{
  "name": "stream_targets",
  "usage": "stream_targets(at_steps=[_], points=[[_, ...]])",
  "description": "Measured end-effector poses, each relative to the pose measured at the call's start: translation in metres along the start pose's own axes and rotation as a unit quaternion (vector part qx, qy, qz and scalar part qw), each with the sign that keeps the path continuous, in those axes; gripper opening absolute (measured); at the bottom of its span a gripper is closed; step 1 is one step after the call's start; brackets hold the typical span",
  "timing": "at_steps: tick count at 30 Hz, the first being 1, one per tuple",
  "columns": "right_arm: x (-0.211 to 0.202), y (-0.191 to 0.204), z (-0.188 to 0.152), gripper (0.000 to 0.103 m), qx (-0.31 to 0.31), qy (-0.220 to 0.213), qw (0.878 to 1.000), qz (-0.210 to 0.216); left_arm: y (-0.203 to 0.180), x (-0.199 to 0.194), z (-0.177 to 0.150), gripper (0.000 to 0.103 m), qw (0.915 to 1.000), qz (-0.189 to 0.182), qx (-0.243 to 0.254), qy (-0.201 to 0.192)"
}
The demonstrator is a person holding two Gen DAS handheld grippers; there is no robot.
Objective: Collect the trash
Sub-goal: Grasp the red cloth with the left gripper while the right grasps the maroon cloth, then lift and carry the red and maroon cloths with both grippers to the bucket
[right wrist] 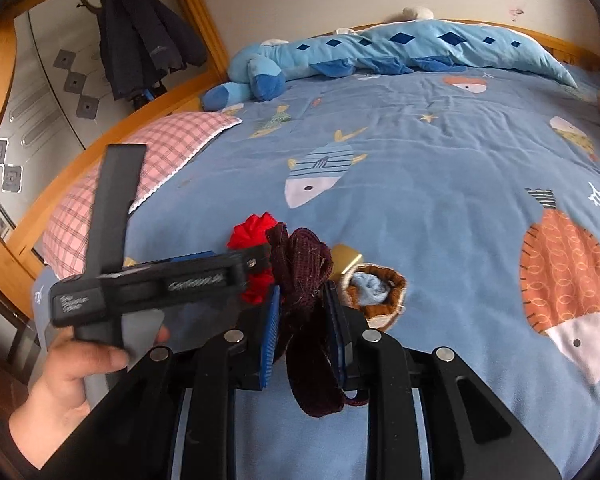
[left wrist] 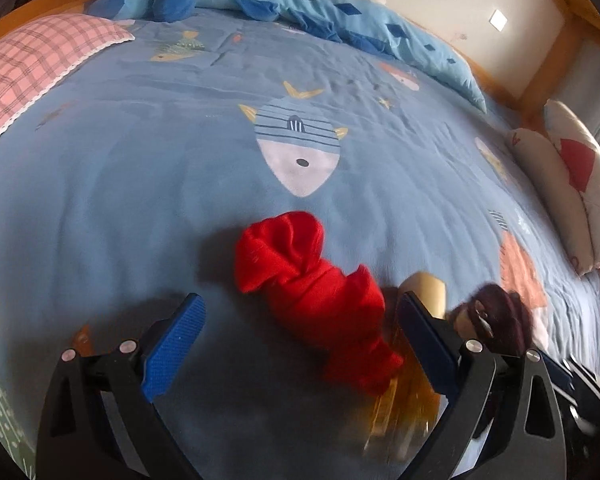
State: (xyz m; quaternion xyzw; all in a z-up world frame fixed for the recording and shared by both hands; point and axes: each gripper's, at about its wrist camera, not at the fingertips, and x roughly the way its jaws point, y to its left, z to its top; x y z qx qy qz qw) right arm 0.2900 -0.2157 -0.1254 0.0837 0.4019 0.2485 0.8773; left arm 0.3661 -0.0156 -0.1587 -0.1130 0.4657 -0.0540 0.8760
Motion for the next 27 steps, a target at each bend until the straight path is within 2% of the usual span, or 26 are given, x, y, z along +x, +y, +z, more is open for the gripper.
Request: stream_targets(at_steps=[2, 5, 7, 10, 15, 22, 27], points=[[-0.002, -0.004, -0.001, 0.022, 0.006, -0.001, 1.0, -0.002, -0.003, 0.01, 0.003, 0.095, 0.9999, 0.011, 0.002, 0.007], [-0.006, -0.009, -0.005, 0.022, 0.017, -0.001, 1.0, 0.003, -0.007, 0.02, 0.001, 0.086, 0.9989, 0.04, 0.024, 0.008], [-0.009, -0.011, -0.007, 0.022, 0.022, 0.0, 1.0, 0.003, -0.011, 0.019, -0.002, 0.073, 0.9977, 0.052, 0.044, -0.004], [-0.014, -0.012, -0.011, 0.022, 0.026, 0.002, 1.0, 0.004, -0.007, 0.01, -0.008, 0.052, 0.999, 0.017, 0.041, -0.012], [-0.026, -0.011, -0.017, 0.022, 0.026, -0.002, 1.0, 0.001, 0.005, -0.015, -0.023, 0.05, 0.999, -0.022, 0.032, -0.021], [-0.038, -0.003, -0.032, 0.022, 0.03, 0.003, 1.0, 0.001, 0.011, -0.064, -0.052, 0.05, 0.9977, -0.03, 0.05, -0.036], [-0.056, 0.006, -0.044, 0.022, 0.035, -0.001, 0.999, 0.005, -0.002, -0.1, -0.078, 0.05, 0.995, -0.055, 0.076, -0.035]])
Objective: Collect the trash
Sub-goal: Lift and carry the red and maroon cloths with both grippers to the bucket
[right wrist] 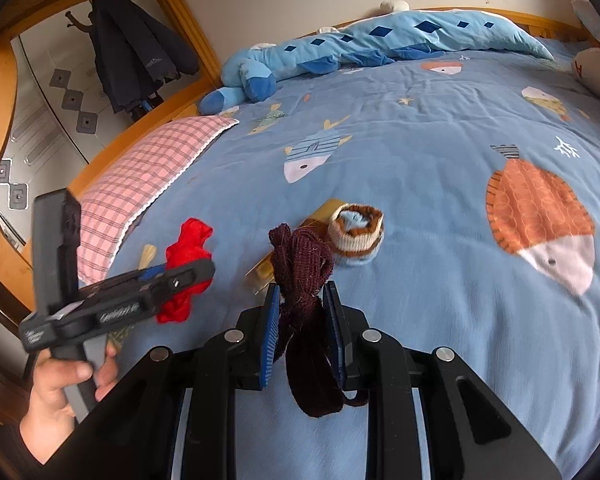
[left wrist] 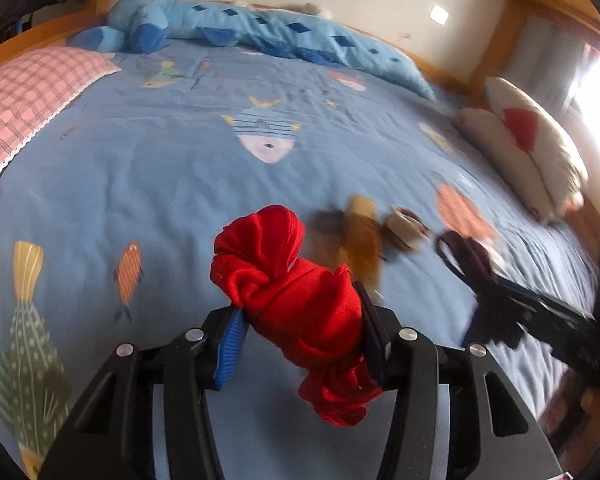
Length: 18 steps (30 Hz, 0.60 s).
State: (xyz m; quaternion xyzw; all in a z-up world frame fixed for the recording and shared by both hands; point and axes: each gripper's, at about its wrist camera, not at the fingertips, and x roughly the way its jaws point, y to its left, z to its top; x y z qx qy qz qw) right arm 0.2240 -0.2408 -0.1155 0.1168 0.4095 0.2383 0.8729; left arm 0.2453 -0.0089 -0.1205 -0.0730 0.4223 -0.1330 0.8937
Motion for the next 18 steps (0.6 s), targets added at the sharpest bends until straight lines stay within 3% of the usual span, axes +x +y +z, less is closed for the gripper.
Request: stream_targets(at_steps=[11, 18], points=[[-0.073, 0.009, -0.048, 0.022, 0.035, -0.038, 0.999, -0.01, -0.069, -0.049, -0.05, 0.05, 0.9953, -0.083, 0.05, 0.009], [-0.133, 0.001, -0.085, 0.022, 0.055, -0.071, 0.995, -0.036, -0.126, -0.067, -0.081, 0.05, 0.9863, -0.135, 0.093, 0.018]])
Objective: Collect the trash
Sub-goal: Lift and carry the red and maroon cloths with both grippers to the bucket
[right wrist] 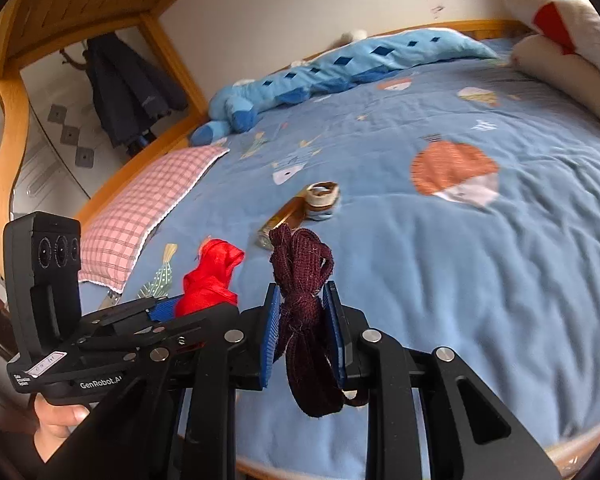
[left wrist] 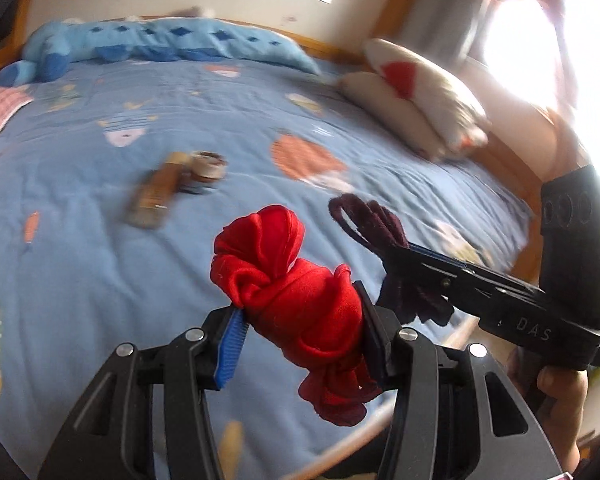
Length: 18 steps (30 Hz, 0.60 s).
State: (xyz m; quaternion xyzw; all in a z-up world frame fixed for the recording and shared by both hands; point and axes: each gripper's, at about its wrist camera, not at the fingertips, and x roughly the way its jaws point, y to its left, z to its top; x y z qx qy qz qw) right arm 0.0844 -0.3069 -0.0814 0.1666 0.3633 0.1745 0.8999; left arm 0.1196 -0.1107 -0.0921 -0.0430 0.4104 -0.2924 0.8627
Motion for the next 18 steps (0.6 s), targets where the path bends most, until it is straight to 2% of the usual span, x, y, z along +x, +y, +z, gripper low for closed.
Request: stream_targets(at_steps=[4, 10, 18], points=[[-0.038, -0.013, -0.014, 0.022, 0.013, -0.021, 1.0, -0.014, -0.036, 0.004, -0.01, 0.05, 0.9992, -0.029, 0.024, 0.012], [-0.099, -0.034, -0.043, 0.022, 0.037, -0.052, 0.996, -0.055, -0.094, 0.011, -0.025, 0.05, 0.9941, -0.077, 0.07, 0.031], [-0.17, -0.066, -0.084, 0.022, 0.077, -0.085, 0.987, -0.113, -0.164, 0.018, -0.051, 0.05, 0.98, -0.145, 0.119, 0.066]])
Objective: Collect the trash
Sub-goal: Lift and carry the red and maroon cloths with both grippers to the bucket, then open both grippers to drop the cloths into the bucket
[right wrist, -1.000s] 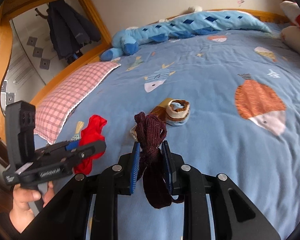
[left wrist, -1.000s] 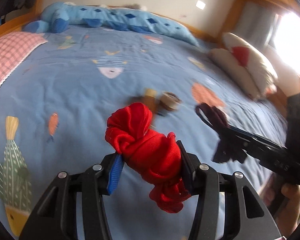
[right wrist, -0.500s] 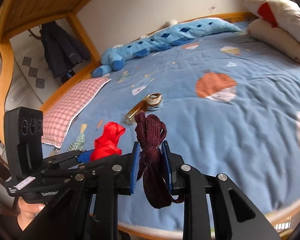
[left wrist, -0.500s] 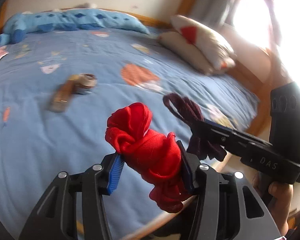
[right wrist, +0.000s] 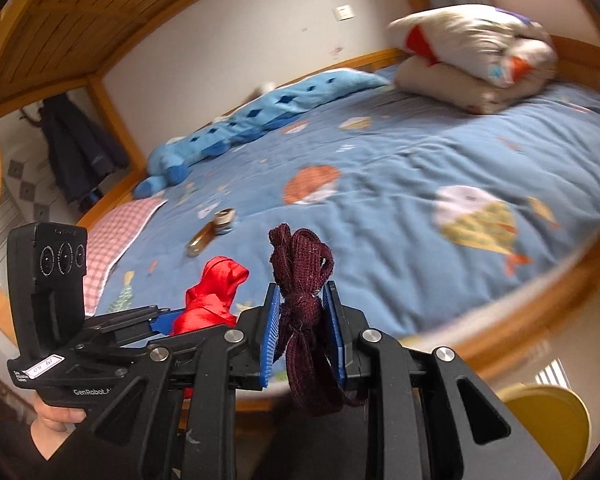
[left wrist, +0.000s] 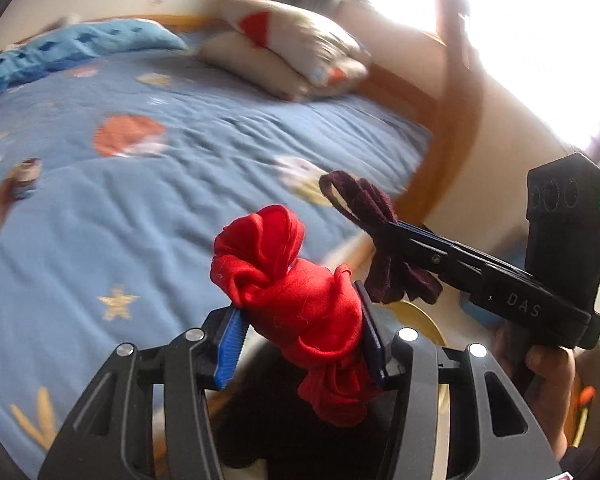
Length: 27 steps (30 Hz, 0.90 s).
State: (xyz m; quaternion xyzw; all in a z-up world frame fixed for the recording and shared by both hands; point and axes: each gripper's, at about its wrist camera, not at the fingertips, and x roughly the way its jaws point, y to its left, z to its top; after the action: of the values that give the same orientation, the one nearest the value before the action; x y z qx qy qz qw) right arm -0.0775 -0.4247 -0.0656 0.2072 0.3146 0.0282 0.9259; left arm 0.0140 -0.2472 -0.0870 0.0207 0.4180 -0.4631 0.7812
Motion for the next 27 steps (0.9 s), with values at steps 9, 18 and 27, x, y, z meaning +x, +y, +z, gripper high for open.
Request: stream_targets(at_steps=[9, 18, 27], points=[[-0.078, -0.055, -0.043, 0.022, 0.048, -0.028, 0.996, -0.073, -0.076, 0.038, -0.014, 0.05, 0.9956, -0.05, 0.068, 0.042], [-0.133, -0.109, -0.098, 0.022, 0.114, -0.031, 0.983, -0.14, -0.151, 0.077, -0.044, 0.05, 0.9789, -0.1, 0.15, 0.097], [-0.161, -0.152, -0.137, 0.023, 0.166, -0.02, 0.967, -0.192, -0.179, 0.115, -0.064, 0.052, 0.9671, -0.12, 0.162, 0.155]])
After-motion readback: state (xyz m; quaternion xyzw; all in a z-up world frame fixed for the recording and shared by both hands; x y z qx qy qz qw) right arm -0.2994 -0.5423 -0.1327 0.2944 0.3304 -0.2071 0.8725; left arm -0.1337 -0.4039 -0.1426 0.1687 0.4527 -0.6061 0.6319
